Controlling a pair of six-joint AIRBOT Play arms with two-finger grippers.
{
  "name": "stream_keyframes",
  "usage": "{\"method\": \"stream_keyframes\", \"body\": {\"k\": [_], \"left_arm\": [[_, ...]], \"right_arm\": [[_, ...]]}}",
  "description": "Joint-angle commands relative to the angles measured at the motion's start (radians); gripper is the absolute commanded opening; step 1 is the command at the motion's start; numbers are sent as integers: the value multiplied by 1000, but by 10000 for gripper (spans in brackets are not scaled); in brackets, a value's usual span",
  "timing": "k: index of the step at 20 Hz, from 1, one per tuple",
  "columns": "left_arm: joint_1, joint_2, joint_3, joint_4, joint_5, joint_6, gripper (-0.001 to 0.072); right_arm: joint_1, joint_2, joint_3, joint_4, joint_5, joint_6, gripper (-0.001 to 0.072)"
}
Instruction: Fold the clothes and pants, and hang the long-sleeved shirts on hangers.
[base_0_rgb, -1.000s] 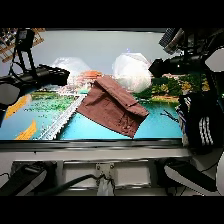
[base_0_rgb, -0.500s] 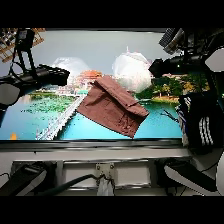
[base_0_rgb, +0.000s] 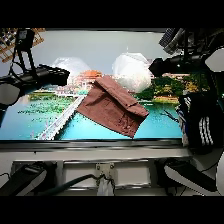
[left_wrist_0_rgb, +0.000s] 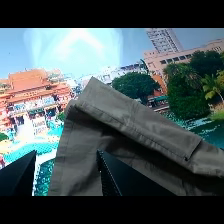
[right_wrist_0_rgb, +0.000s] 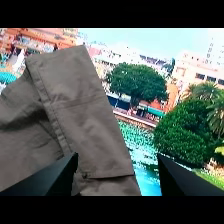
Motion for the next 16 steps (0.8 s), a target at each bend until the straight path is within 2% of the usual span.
{"method": "stream_keyframes", "body": {"k": [1,10,11,12,13,15,16], "left_arm": [[-1,-1,1,0,0,0,412],[2,-1,0,9,-17,0,394],[2,-1,0,17,-58,-2,287],[2,-1,-3,20,-133,-14,95],[1,1,-15,19,-205,-16,24],[-3,10,-77,24,-288,-64,20],[-2,26,-130,48,-281,-138,22]], "right_arm": [[1,0,0,0,-64,0,569],[1,0,-1,25,-133,2,568],[2,-3,-1,27,-108,2,569],[2,-8,-1,26,-62,2,568],[2,-13,-7,17,0,7,567],[2,-6,-67,13,69,61,566],[2,5,-118,27,77,79,566]]}}
